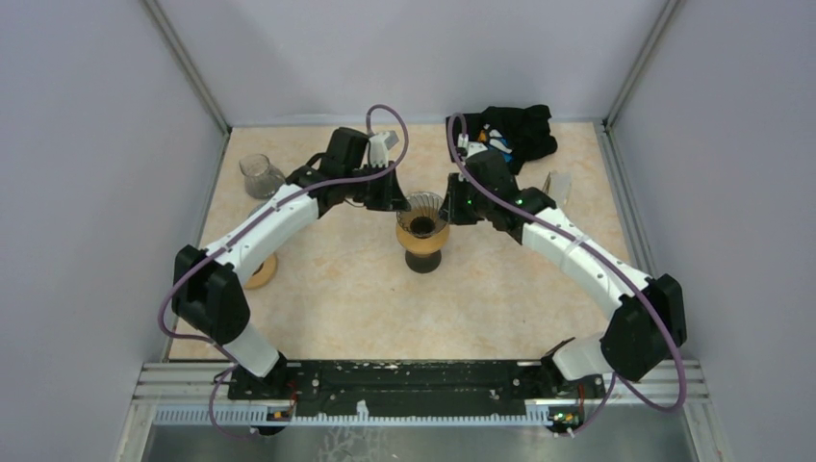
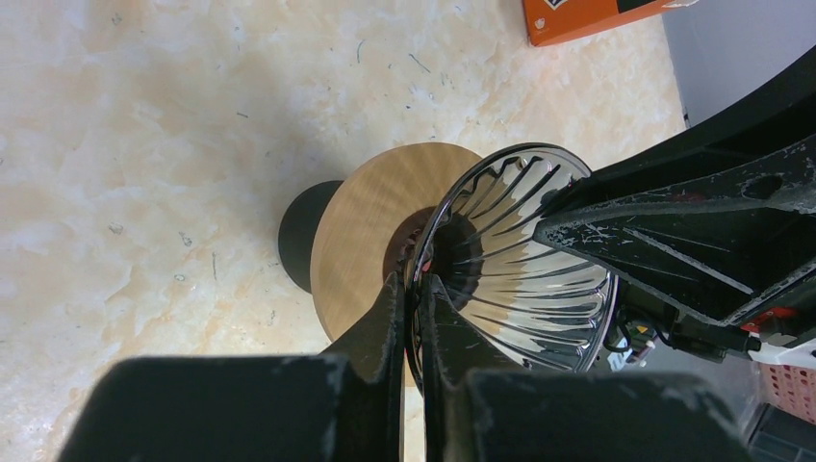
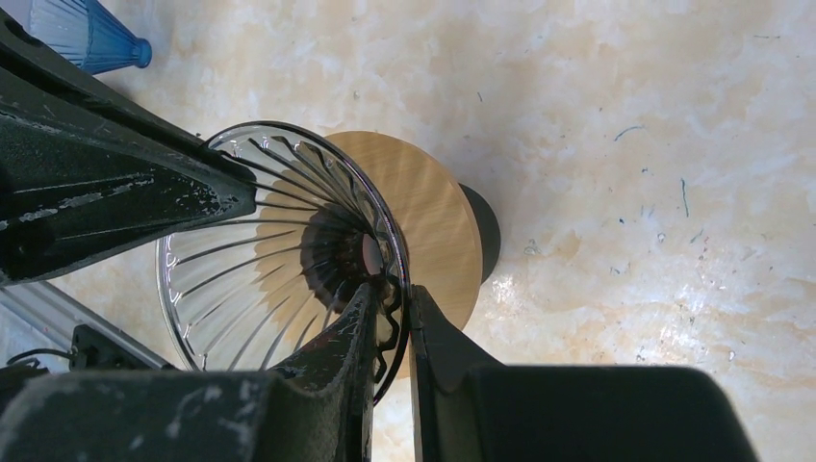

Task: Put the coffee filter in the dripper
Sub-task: Press the coffee dripper onto the connecting ring.

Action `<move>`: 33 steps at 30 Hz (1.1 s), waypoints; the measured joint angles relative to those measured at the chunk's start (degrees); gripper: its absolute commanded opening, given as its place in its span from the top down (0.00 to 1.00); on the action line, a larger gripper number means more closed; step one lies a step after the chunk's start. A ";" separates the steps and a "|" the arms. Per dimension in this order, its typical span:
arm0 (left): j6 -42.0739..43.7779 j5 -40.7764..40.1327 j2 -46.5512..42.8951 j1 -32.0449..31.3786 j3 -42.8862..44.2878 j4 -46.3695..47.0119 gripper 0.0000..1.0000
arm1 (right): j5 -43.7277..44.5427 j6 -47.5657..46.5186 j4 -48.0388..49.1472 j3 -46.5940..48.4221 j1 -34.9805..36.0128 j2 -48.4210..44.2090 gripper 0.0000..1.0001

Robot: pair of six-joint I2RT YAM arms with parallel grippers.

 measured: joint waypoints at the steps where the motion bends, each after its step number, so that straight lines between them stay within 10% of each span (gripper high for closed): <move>1: -0.02 -0.17 0.00 -0.02 -0.15 0.20 1.00 | 0.22 -0.02 0.04 0.00 0.04 0.07 1.00; 22: 0.02 -3.30 -0.70 -1.22 -1.57 1.16 0.92 | 2.71 -0.55 -0.66 0.35 1.31 0.74 0.94; 33: 0.42 -5.11 0.35 -3.08 -1.27 -0.13 0.73 | 3.13 -1.03 -2.99 2.21 1.77 0.68 0.80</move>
